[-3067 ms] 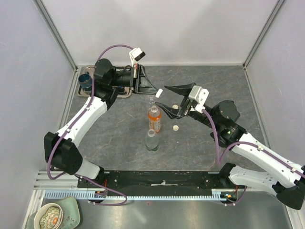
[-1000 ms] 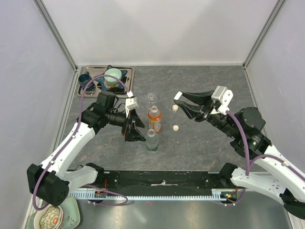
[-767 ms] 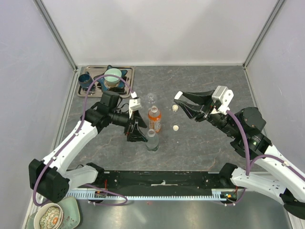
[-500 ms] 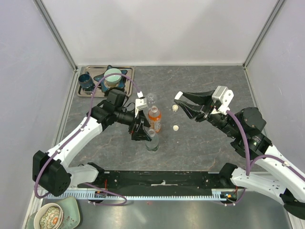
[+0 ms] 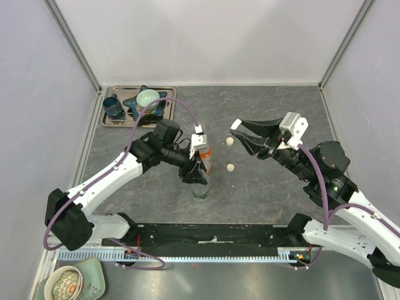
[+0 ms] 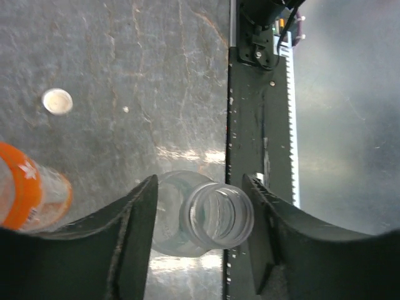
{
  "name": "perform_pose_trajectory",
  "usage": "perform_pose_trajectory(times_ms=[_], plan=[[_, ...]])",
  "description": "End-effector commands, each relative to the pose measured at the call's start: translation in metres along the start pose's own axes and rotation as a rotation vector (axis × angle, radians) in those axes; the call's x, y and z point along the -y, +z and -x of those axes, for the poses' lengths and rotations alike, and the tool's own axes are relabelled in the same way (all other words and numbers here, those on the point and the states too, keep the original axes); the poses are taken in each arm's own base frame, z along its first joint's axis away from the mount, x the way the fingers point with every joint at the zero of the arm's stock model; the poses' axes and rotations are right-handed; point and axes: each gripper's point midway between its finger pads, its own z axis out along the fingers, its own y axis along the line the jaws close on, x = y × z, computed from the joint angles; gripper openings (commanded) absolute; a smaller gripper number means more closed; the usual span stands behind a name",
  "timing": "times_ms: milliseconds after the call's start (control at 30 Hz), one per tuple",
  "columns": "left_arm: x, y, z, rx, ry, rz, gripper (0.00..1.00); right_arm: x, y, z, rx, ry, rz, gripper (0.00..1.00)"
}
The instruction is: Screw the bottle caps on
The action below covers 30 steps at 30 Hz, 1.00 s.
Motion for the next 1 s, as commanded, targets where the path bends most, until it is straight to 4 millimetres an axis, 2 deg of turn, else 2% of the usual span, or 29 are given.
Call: perform_pose_trajectory(times_ms=[0,33,200,233,267,333,400,433,500,533,567,633,667,733,967], plan=[[-0.01,0.01,0.01,-0.006,0.058,0.063,0.56,0.005,-0.005,0.015,0.036,0.009,-0.032,0.27],[-0.011,0.011,0.011,-0.009,0.053,0.073,0.51,0.005,-0.007,0.017,0.038,0.009,-0.034,0.27],[-0.015,0.024,0.016,-0.048,0.06,0.124,0.4,0.01,-0.01,0.023,0.042,0.011,-0.054,0.26],[-0.022,0.028,0.013,-0.077,0.059,0.159,0.35,0.01,-0.011,0.025,0.045,0.012,-0.057,0.26],[-0.015,0.038,0.01,-0.108,0.092,0.15,0.34,0.011,-0.012,0.027,0.047,0.011,-0.061,0.26],[-0.02,0.053,-0.003,-0.187,0.116,0.187,0.3,0.013,-0.016,0.03,0.052,0.011,-0.074,0.26],[-0.008,0.07,-0.008,-0.23,0.155,0.161,0.27,0.016,-0.019,0.032,0.053,0.009,-0.088,0.25],[-0.011,0.078,-0.009,-0.254,0.166,0.171,0.25,0.016,-0.022,0.036,0.06,0.006,-0.092,0.25],[-0.003,0.093,-0.012,-0.291,0.209,0.153,0.22,0.019,-0.025,0.039,0.068,0.003,-0.108,0.25],[-0.005,0.098,-0.007,-0.298,0.23,0.165,0.2,0.023,-0.028,0.043,0.074,0.001,-0.132,0.25],[-0.003,0.109,-0.015,-0.337,0.241,0.15,0.19,0.025,-0.03,0.038,0.053,-0.001,-0.141,0.25],[-0.005,0.12,-0.014,-0.357,0.267,0.151,0.16,0.032,-0.037,0.039,0.05,-0.003,-0.182,0.25],[-0.004,0.13,-0.023,-0.389,0.279,0.133,0.16,0.033,-0.039,0.039,0.047,-0.007,-0.19,0.25],[-0.004,0.139,-0.026,-0.41,0.3,0.133,0.13,0.037,-0.044,0.043,0.05,-0.007,-0.215,0.26],[0.007,0.173,-0.066,-0.524,0.357,0.108,0.09,0.042,-0.054,0.035,0.012,-0.009,-0.247,0.26]])
